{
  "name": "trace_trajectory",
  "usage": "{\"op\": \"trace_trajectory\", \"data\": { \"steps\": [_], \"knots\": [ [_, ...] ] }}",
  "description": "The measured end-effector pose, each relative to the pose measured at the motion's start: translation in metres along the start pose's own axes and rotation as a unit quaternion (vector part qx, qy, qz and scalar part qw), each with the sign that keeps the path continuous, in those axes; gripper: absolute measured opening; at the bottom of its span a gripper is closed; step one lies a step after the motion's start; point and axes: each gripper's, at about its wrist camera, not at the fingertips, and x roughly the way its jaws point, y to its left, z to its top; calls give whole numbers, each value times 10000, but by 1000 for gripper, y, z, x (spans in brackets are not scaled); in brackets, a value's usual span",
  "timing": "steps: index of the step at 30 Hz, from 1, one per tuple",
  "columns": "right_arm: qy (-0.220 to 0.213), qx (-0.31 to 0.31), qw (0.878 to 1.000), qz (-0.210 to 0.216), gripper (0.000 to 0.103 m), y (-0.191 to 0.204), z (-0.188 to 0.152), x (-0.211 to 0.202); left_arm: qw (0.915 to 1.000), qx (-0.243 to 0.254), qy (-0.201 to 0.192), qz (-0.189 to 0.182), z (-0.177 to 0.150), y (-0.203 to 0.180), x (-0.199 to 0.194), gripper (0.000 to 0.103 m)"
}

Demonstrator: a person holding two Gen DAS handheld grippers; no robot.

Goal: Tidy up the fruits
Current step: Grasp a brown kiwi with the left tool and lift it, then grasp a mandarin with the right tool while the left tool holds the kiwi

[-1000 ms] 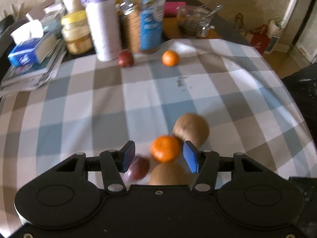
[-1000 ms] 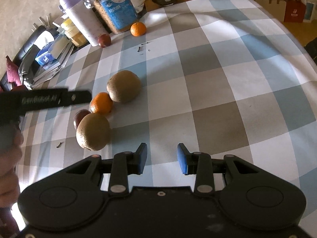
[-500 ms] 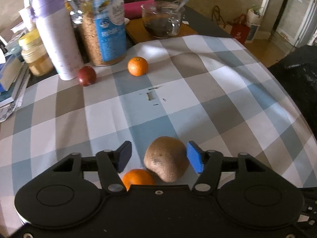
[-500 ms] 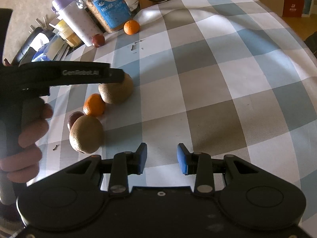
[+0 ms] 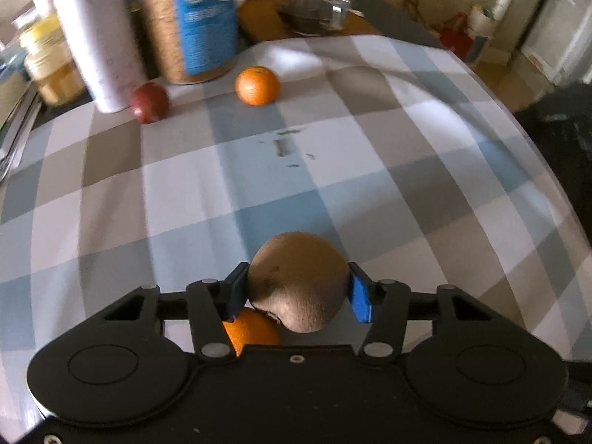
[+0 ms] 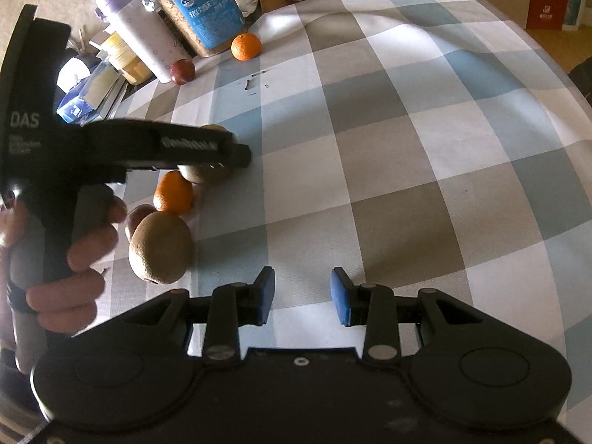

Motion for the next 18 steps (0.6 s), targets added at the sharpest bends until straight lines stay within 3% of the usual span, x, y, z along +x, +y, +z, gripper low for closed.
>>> {"op": "trace_trajectory", "data": {
  "steps": [12,18],
  "knots": [
    [35,20,10000,-1,37,14,6,9,9939,-989,-274,397,-13,82,-40,59],
    [62,30,10000,-49,37,25,8,11,9868,-1378,-343,779,-37,116,-46,59]
  ]
}}
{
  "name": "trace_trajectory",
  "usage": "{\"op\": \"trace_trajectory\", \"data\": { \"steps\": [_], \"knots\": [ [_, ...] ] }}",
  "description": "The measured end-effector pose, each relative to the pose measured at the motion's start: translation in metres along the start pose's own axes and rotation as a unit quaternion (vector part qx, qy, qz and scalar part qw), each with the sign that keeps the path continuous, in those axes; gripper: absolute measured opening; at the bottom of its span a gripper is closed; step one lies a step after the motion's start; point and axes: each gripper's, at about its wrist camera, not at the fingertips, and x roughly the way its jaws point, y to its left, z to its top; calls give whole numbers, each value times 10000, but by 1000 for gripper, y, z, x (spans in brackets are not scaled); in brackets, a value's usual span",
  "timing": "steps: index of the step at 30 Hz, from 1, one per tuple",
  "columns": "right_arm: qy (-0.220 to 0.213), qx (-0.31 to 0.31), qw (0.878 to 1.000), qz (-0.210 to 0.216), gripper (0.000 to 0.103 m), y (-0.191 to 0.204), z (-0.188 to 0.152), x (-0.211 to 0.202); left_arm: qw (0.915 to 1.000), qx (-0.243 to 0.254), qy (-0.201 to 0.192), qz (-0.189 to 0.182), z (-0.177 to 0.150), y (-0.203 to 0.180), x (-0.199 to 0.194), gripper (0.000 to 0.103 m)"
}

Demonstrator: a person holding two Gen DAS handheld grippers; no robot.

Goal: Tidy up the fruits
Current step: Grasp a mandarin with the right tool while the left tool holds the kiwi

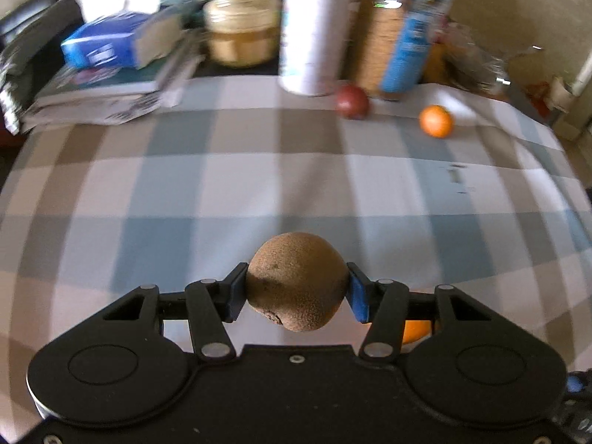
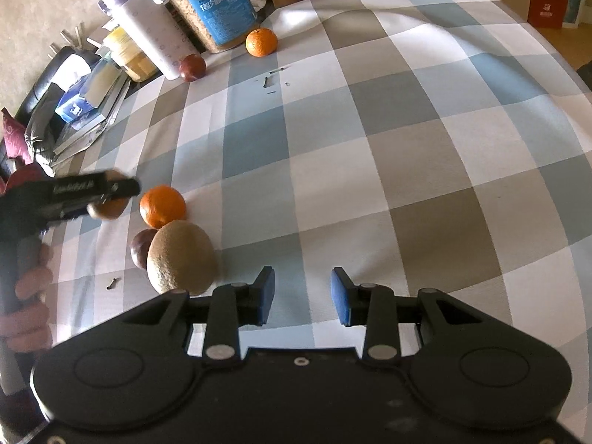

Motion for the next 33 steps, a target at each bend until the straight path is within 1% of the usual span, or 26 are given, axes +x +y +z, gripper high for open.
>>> {"op": "trace_trajectory", "data": {
  "steps": [3,8,13,17,19,21,23,26,29,33],
  "knots": [
    [-26,-18,10000,-52,37,6,1,-1,9998,-127,-74,120,-11,16,-1,59],
    [-121,72,9999,-81,37,13,6,-4,9992,-125,-278,243,-29,35,-3,59],
    [-260,233,9994,-70,37,24,17,-6,9984,32,-559,32,-39,41,-9,59],
    [-315,239,9992,-19,37,37,23,-5,9969,97,-769,-120,-44,45,-10,59],
    [-352,237,9991,-8,37,45,26,-3,9971,83,-728,-203,-43,48,-10,59],
    [-351,278,9990,45,37,52,29,0,9969,-35,-729,-297,-43,53,-10,59],
    [-313,299,9990,144,37,60,34,6,9972,-86,-686,-283,-44,56,-12,59],
    [-342,308,9987,195,37,71,38,14,9971,-257,-667,-262,-45,65,-14,59],
    [-423,308,9984,211,37,80,43,21,9954,-531,-686,-396,-46,77,-15,59],
    [-400,361,9982,275,37,89,46,33,9958,-467,-720,-333,-48,74,-15,59]
  ]
}}
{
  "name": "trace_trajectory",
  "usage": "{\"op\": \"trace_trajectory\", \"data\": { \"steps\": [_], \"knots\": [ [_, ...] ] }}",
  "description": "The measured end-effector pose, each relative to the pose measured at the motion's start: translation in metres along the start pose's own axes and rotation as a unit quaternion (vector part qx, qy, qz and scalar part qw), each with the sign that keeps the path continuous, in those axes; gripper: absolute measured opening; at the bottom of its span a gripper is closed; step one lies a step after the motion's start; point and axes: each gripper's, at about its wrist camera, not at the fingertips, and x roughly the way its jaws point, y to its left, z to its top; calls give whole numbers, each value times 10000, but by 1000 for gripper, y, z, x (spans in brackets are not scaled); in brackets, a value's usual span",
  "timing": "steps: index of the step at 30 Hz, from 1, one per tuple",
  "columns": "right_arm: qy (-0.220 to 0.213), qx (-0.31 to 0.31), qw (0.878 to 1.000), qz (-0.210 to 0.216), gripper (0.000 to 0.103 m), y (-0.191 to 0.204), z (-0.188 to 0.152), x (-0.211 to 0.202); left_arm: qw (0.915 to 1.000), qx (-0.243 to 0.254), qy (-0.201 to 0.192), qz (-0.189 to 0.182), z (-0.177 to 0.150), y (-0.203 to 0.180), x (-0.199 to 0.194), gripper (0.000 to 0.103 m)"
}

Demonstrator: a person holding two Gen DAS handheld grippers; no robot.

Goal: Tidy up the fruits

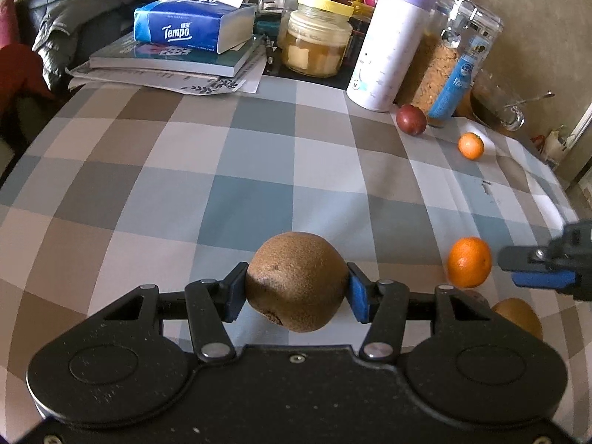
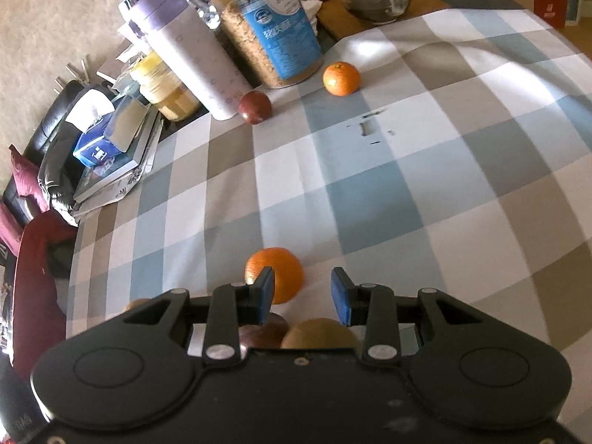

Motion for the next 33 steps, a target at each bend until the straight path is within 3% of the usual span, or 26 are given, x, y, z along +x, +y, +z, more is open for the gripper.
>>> {"op": "trace_trajectory", "data": {
  "steps": [6,23,33],
  "knots": [
    [-63,-17,10000,-24,37,8,1,10,9997,172,-61,134,-3,-6,0,59],
    [-178,-428,9989,9,33,39,-9,33,10000,-42,-31,-78,-1,3,0,59],
    [-286,-1127,9922,-452,31,55,-22,24,9997,-122,2,-192,2,7,0,59]
  ]
}}
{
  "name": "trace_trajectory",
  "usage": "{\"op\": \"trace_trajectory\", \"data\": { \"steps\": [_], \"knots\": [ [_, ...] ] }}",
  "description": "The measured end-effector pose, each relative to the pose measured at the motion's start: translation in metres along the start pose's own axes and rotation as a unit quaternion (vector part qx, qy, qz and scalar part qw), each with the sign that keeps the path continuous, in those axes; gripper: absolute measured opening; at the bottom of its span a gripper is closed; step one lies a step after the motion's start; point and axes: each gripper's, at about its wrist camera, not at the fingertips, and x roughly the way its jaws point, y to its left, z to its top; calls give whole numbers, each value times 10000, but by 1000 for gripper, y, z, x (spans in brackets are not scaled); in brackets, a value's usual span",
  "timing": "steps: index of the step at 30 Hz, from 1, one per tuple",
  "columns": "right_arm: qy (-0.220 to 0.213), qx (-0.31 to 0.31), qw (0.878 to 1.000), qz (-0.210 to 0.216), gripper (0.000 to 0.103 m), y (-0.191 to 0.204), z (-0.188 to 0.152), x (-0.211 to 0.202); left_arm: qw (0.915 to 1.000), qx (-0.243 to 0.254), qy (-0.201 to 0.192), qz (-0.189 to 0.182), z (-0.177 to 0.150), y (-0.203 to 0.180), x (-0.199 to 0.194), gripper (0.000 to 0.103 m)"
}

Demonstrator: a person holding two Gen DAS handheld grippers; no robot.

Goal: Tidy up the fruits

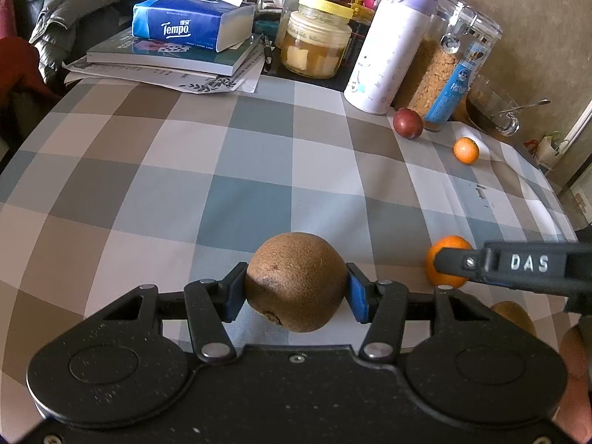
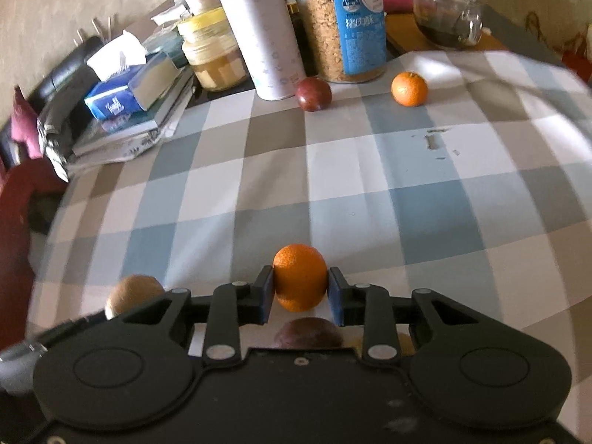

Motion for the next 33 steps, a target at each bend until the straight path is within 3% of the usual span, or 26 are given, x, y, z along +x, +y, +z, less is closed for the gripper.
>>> {"op": "trace_trajectory", "data": {
  "steps": [4,14,28,33],
  "knots": [
    [-243,-126,9994,-226,31,-1,-4,-15,10000,71,-6,65,-1,-3,0,59],
    [-468,49,9987,-188,31,-17,-17,-64,9995,228,-31,222,-2,-8,1,59],
    [-283,184,9993,-144,31,-46,-103,-125,9977,581,-215,288,-11,-13,0,58],
    [-178,147,9997,-56,31,-55,-128,-134,9968,771,-47,224,-25,-18,-13,58]
  ]
}}
